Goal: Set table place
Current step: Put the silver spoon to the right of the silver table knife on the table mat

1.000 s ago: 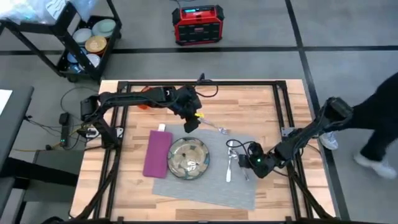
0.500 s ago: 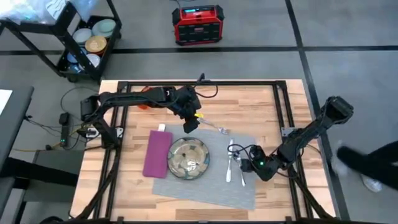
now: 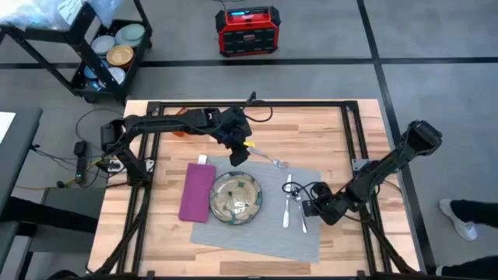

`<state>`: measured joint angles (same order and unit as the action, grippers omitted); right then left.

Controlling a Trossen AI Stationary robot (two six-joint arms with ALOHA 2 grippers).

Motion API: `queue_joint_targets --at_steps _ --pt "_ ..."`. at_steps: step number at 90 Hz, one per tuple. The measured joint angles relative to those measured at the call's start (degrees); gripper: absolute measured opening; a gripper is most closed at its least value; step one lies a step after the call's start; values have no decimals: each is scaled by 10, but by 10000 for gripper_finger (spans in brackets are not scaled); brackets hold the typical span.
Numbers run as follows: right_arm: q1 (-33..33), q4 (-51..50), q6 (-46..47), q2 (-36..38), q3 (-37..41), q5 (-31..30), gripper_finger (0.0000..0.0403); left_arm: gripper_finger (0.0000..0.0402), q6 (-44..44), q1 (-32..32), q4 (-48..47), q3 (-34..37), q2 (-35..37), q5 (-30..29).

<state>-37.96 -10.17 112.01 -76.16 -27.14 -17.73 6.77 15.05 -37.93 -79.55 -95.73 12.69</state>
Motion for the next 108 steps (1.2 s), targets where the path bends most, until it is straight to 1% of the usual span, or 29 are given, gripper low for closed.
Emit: queue_joint_targets --at_steps 15,38,59,80,108 --pt "11 4 -28 0 3 29 0 149 0 0 2 0 0 0" --pt "26 13 -60 -1 3 51 0 149 0 0 2 0 0 0" --pt "28 68 -69 -39 2 74 0 149 1 0 2 0 0 -1" --pt "58 98 -144 -48 3 80 0 149 0 0 3 0 0 -1" --pt "105 114 -202 -48 3 74 0 149 0 0 -1 0 0 0"
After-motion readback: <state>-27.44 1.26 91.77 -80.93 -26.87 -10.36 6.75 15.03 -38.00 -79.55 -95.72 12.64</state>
